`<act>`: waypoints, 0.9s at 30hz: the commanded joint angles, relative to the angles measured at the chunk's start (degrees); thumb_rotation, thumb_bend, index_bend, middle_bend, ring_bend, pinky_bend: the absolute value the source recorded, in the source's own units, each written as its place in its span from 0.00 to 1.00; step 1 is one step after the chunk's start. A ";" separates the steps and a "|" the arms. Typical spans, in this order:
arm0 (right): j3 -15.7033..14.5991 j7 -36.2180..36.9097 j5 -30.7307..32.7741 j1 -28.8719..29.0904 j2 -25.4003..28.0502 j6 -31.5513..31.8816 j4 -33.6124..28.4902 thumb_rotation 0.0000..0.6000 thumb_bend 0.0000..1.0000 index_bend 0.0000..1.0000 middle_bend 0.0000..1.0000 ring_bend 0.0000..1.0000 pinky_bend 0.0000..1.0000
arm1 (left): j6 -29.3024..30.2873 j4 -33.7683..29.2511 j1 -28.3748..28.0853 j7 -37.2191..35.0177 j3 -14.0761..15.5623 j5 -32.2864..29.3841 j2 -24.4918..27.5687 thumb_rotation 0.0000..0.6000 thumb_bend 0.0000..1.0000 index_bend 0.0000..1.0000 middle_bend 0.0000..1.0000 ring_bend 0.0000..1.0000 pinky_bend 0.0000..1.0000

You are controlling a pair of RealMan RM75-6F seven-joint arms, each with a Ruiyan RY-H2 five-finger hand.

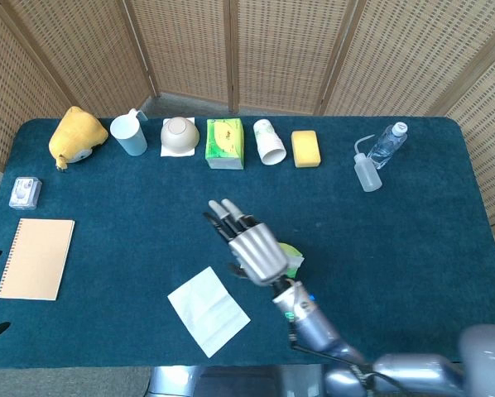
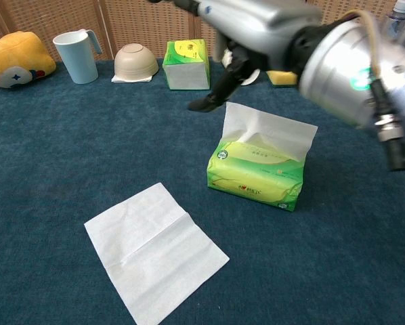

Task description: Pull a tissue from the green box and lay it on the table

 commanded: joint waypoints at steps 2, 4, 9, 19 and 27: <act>-7.44 16.83 -13.11 -5.70 12.84 3.03 -1.15 1.00 0.16 0.00 0.01 0.03 0.46 | -0.09 -0.29 0.01 0.62 0.09 0.15 -0.11 1.00 0.00 0.00 0.00 0.00 0.01; -10.20 24.92 -18.02 -8.57 16.81 7.61 2.10 1.00 0.15 0.00 0.02 0.04 0.46 | -0.12 -0.63 0.06 1.45 0.18 0.30 -0.24 1.00 0.00 0.00 0.00 0.00 0.01; -13.57 36.16 -24.28 -12.84 20.59 16.11 10.34 1.00 0.13 0.00 0.05 0.07 0.46 | -0.11 -1.56 0.15 3.40 0.26 0.50 -0.57 1.00 0.00 0.00 0.00 0.00 0.01; -17.12 48.86 -23.63 -22.86 19.86 28.52 31.29 1.00 0.10 0.05 0.10 0.07 0.45 | 0.30 -2.53 0.56 5.77 0.61 1.23 -1.01 1.00 0.00 0.00 0.00 0.00 0.01; -19.28 43.17 -16.45 -29.17 26.48 24.45 23.68 1.00 0.02 0.00 0.00 0.00 0.18 | 0.18 -2.87 0.46 7.69 0.20 0.09 -1.56 1.00 0.00 0.00 0.00 0.00 0.01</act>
